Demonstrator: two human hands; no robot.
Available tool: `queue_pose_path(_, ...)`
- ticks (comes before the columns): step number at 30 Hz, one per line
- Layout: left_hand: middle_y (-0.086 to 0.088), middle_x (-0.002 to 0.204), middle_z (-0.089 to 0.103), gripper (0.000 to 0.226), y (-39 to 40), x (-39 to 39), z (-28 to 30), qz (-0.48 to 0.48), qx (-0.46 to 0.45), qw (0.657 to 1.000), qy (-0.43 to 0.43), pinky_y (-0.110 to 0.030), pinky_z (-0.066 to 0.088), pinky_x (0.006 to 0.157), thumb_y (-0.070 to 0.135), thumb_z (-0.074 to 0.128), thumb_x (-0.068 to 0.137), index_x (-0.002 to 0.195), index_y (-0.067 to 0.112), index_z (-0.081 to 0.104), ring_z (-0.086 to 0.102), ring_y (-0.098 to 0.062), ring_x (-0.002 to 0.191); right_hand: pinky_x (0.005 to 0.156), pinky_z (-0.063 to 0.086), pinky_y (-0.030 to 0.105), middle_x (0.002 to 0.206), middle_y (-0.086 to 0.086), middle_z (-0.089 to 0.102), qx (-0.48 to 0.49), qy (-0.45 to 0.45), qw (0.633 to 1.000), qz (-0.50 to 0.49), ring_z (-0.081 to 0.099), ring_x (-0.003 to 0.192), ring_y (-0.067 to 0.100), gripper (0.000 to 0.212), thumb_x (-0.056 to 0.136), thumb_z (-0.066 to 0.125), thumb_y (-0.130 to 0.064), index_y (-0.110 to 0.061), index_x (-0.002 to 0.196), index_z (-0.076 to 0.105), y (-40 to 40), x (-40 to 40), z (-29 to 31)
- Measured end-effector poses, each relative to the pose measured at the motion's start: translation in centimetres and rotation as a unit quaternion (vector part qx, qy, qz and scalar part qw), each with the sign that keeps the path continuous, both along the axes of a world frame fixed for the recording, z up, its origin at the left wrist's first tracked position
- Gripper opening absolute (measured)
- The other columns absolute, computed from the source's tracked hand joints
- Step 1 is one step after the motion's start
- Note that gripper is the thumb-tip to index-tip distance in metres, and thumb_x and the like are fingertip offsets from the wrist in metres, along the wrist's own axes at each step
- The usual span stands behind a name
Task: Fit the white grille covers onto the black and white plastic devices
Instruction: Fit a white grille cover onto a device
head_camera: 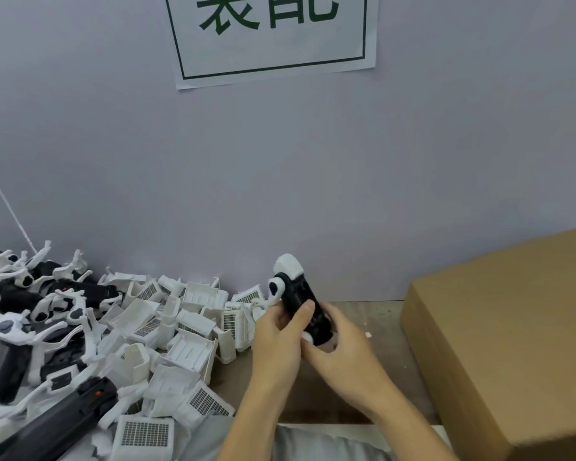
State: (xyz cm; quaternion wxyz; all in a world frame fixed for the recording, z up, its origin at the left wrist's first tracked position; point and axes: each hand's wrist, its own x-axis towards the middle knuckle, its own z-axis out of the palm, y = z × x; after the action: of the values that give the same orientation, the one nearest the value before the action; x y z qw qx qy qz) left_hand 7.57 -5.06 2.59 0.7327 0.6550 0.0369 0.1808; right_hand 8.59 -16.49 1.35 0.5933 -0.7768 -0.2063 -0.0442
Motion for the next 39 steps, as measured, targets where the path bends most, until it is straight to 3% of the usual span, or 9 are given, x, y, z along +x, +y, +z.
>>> queue_pose_path(3, 0.009, 0.095, 0.076, 0.031, -0.2, -0.1, -0.3, 0.018, 0.191, 0.981, -0.032, -0.027, 0.053, 0.083, -0.001, 0.066, 0.087, 0.101, 0.026, 0.072, 0.070, -0.004, 0.092, 0.101, 0.046, 0.023, 0.130, -0.017, 0.062, 0.081, 0.030, 0.995, 0.046, 0.053, 0.125, -0.005, 0.064, 0.081, 0.063, -0.020, -0.039, 0.139, 0.046, -0.6, 0.3, -0.1)
queue_pose_path(7, 0.021, 0.111, 0.070, 0.042, -0.6, -0.4, -0.8, -0.062, 0.310, 0.947, -0.049, -0.031, 0.051, 0.099, 0.003, 0.060, 0.089, 0.118, 0.032, 0.064, 0.063, 0.002, 0.109, 0.090, 0.054, 0.026, 0.120, -0.003, 0.068, 0.245, 0.091, 0.965, 0.022, 0.066, 0.108, 0.004, 0.062, 0.081, 0.076, -0.023, -0.029, 0.136, 0.048, -1.2, 0.8, 0.3)
queue_pose_path(12, 0.027, 0.118, 0.066, 0.046, -1.4, -0.7, -0.9, -0.098, 0.351, 0.931, -0.008, -0.040, 0.045, 0.106, 0.020, 0.057, 0.087, 0.129, 0.039, 0.055, 0.059, 0.000, 0.118, 0.053, 0.049, 0.012, 0.075, -0.005, 0.071, 0.221, 0.042, 0.965, -0.135, 0.068, 0.066, 0.002, 0.019, 0.078, 0.083, -0.022, -0.018, 0.090, 0.068, -1.0, 1.2, 0.7)
queue_pose_path(17, 0.021, 0.098, 0.069, 0.037, -2.3, -0.8, -0.9, -0.054, 0.404, 0.913, 0.011, -0.045, 0.048, 0.099, 0.030, 0.051, 0.080, 0.116, 0.038, 0.056, 0.064, -0.008, 0.100, 0.051, 0.045, 0.010, 0.071, -0.013, 0.069, 0.169, -0.015, 0.961, -0.221, 0.065, 0.065, 0.000, 0.019, 0.077, 0.080, -0.036, -0.022, 0.077, 0.067, -0.5, 1.0, 0.4)
queue_pose_path(21, 0.025, 0.082, 0.069, 0.019, -1.5, -0.7, -0.6, 0.044, 0.346, 0.937, -0.007, -0.035, 0.056, 0.075, 0.032, 0.065, 0.082, 0.088, 0.050, 0.063, 0.066, -0.001, 0.075, 0.076, 0.053, 0.017, 0.100, -0.014, 0.072, 0.135, 0.014, 0.989, -0.061, 0.067, 0.097, -0.001, 0.026, 0.086, 0.074, -0.040, -0.030, 0.109, 0.066, -0.1, 0.7, 0.1)
queue_pose_path(24, 0.007, 0.072, 0.072, 0.018, -0.5, -0.5, 0.0, 0.107, 0.198, 0.974, 0.009, -0.038, 0.058, 0.067, 0.034, 0.072, 0.072, 0.087, 0.026, 0.067, 0.069, -0.013, 0.068, 0.086, 0.049, 0.012, 0.124, -0.021, 0.060, 0.123, 0.059, 0.991, -0.012, 0.056, 0.114, -0.010, 0.044, 0.096, 0.063, -0.036, -0.039, 0.135, 0.044, 0.4, 0.5, -0.2)
queue_pose_path(28, 0.005, 0.065, 0.070, 0.009, 0.2, 0.0, 0.5, 0.131, 0.004, 0.990, 0.052, -0.026, 0.053, 0.062, 0.023, 0.072, 0.088, 0.084, 0.015, 0.068, 0.068, -0.007, 0.066, 0.070, 0.045, 0.014, 0.100, -0.010, 0.065, 0.068, 0.107, 0.987, -0.094, 0.062, 0.087, 0.000, 0.013, 0.102, 0.051, -0.034, -0.032, 0.111, 0.060, 0.0, 0.9, 0.1)
queue_pose_path(32, 0.007, 0.058, 0.069, 0.020, 0.9, 0.2, 0.6, 0.107, -0.114, 0.984, 0.084, -0.024, 0.049, 0.053, 0.031, 0.079, 0.082, 0.084, 0.014, 0.069, 0.067, -0.011, 0.060, 0.053, 0.045, 0.026, 0.067, 0.012, 0.066, 0.086, 0.298, 0.951, -0.019, 0.063, 0.056, 0.023, 0.035, 0.101, 0.050, -0.039, -0.007, 0.100, 0.064, 0.1, 0.5, 0.5)
queue_pose_path(39, -0.005, 0.076, 0.070, 0.026, 0.9, 0.3, 0.4, 0.032, -0.150, 0.987, 0.039, -0.037, 0.055, 0.066, 0.036, 0.077, 0.072, 0.088, 0.016, 0.069, 0.070, -0.022, 0.071, 0.065, 0.049, 0.033, 0.103, 0.029, 0.065, 0.235, 0.407, 0.856, 0.216, 0.064, 0.079, 0.034, 0.050, 0.092, 0.055, -0.044, -0.001, 0.116, 0.066, -0.7, -0.3, 1.4)
